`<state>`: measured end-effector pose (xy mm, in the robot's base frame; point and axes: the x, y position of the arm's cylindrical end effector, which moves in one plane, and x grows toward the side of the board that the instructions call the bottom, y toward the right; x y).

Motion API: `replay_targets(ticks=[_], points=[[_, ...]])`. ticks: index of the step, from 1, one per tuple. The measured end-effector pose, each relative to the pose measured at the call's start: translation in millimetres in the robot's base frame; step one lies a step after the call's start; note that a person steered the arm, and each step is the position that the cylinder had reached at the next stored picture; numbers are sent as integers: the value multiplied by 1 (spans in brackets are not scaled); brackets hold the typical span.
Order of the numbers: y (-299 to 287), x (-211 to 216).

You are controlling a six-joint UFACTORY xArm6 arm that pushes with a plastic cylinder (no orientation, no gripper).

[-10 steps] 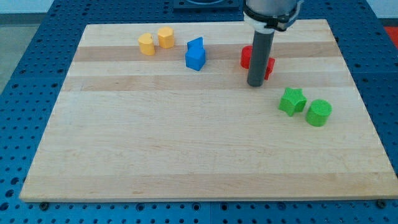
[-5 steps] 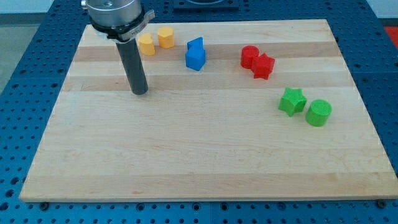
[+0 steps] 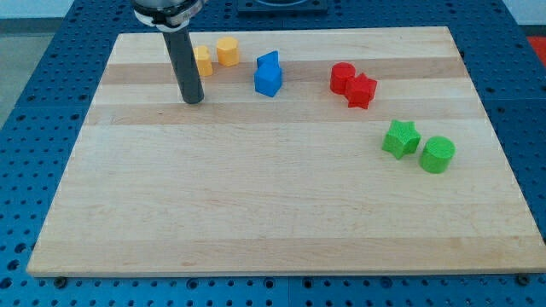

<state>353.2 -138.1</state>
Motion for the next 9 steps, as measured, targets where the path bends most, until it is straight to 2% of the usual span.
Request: replay_targets(ticks=[2, 3, 9], points=[[64, 11], [76, 20], [76, 7]])
